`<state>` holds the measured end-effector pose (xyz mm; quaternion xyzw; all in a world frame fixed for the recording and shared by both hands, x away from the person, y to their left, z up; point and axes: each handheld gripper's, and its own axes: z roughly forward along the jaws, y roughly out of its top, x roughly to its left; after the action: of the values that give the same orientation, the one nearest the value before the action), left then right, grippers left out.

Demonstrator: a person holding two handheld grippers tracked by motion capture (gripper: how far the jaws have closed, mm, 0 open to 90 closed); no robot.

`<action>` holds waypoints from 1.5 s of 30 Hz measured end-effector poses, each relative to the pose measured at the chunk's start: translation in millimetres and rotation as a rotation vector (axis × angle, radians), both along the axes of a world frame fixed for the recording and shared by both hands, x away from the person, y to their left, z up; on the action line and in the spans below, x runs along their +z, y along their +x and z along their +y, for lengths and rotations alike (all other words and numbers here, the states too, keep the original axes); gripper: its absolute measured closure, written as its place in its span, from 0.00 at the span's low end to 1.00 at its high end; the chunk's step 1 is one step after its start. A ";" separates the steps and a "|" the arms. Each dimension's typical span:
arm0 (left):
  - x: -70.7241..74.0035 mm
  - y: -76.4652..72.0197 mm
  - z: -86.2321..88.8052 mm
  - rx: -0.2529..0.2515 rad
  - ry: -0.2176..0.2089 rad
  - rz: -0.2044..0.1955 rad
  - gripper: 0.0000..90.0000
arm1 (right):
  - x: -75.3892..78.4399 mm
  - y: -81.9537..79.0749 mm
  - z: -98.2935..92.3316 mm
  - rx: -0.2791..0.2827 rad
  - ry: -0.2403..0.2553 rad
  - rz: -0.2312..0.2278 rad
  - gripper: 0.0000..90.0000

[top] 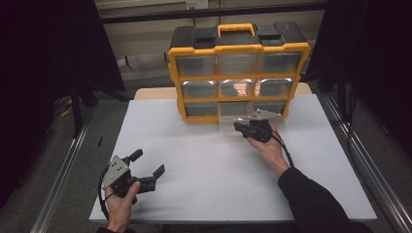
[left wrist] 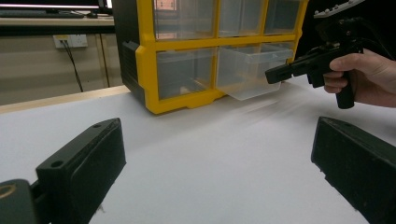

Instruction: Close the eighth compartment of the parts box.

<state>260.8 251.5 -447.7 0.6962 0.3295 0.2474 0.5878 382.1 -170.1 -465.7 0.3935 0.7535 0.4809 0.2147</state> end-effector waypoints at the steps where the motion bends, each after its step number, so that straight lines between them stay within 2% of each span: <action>1: 0.0 0.0 -0.2 0.000 0.000 -0.001 0.03 | -0.1 -0.1 0.2 -0.002 0.000 0.004 1.00; 21: 0.2 0.0 0.4 -0.001 0.002 -0.003 0.03 | -0.9 7.4 3.7 -0.011 -0.007 0.006 1.00; 28: 0.3 -0.2 0.5 0.000 0.000 -0.003 0.03 | 1.6 9.6 5.0 -0.016 0.013 0.005 1.00; 38: 0.4 -0.9 0.2 0.009 -0.006 0.001 0.03 | 1.9 12.3 5.1 -0.030 0.009 -0.003 1.00; 40: 0.3 -0.5 0.2 0.005 -0.009 0.000 0.03 | 2.5 12.6 5.3 -0.037 0.026 0.002 1.00; 45: 0.4 -0.9 0.2 0.009 -0.007 0.000 0.03 | 1.7 14.6 5.9 -0.042 0.024 -0.003 1.00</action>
<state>259.8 251.7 -447.3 0.6927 0.3337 0.2490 0.5890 396.7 -164.2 -464.0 0.4111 0.7389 0.4859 0.2211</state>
